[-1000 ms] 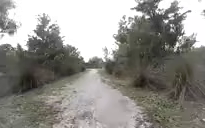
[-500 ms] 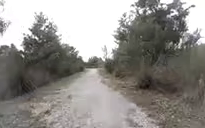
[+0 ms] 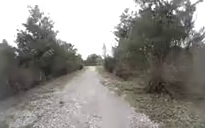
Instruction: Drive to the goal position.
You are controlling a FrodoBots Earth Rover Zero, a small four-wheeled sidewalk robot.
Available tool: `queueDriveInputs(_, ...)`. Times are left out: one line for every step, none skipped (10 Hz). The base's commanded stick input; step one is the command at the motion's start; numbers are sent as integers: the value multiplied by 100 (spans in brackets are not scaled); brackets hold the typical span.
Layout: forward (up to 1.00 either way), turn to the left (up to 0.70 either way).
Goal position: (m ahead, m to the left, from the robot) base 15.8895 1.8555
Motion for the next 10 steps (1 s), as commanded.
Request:
queueDriveInputs(70, 0)
queueDriveInputs(70, 0)
queueDriveInputs(70, 0)
queueDriveInputs(70, 0)
queueDriveInputs(70, 0)
queueDriveInputs(70, 0)
queueDriveInputs(70, 0)
queueDriveInputs(70, 0)
queueDriveInputs(70, 0)
queueDriveInputs(70, 0)
